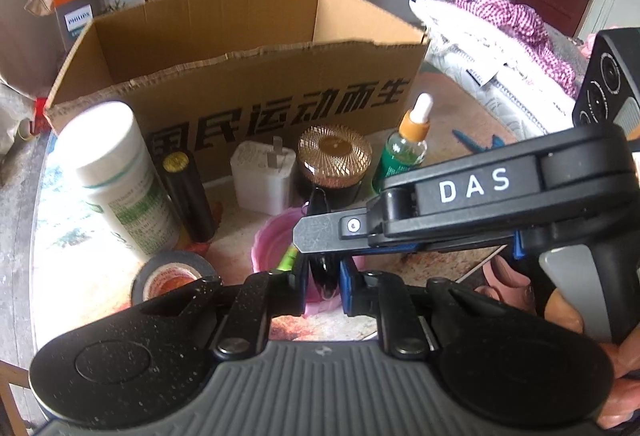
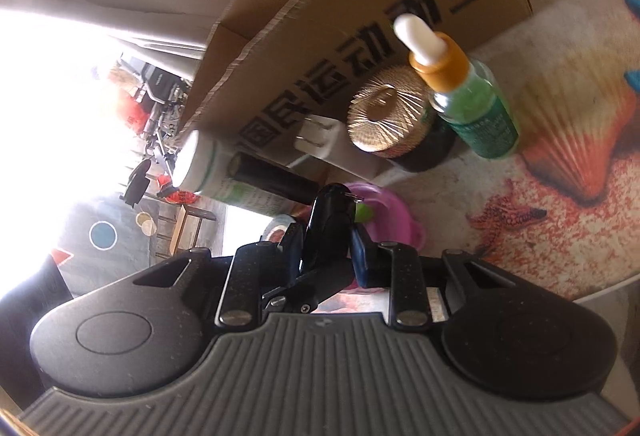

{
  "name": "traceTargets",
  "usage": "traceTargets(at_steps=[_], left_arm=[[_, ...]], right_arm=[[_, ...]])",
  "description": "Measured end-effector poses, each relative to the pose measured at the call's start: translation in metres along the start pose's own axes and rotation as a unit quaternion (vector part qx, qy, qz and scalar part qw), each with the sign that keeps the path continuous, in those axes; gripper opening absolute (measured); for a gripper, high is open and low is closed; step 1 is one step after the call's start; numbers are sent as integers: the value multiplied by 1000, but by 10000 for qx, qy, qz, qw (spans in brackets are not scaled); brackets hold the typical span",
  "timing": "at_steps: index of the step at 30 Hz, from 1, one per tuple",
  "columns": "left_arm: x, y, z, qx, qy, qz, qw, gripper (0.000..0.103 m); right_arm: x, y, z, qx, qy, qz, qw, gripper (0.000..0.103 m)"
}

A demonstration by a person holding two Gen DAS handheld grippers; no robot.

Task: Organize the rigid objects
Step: 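Carry the black case into the cardboard box and open the right gripper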

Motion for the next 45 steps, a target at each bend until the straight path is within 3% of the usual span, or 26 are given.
traceTargets(at_steps=[7,14,18,21,29,36,45], left_arm=[[-50,29,-4,65,239,678,9974,17],[-91,93,-37,-266,560,1185,9910,17],[-83,132,-75,-727,481,1094,9902,18],[-62,152,-108,-1092,395,813,9899,18],[0,178,-171,-1674,494,137,9845,17],[25,189,-196,-1817,754,-49,9805,21],[14,193,-198,-1761,892,197,9801,38]], right_arm=[[-29,18,-48,-744,231,429,9960,25],[-36,78,-119,-1467,669,620,9850,24],[-9,124,-144,-1579,664,369,9845,24],[27,154,-153,-1441,546,-12,9881,24],[122,212,-145,-833,82,-726,9938,23],[175,237,-126,-150,45,-939,9955,21],[215,238,-123,94,96,-958,9953,23]])
Point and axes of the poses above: each gripper's, at about its wrist camera, not at the fingertips, and x roughly the way its jaws point, z to its right, y to its top, the point moved 7 cm from there along x, roughly the way its jaws point, and after that the axes turned 6 degrees about -y, right-handed, at the moved point
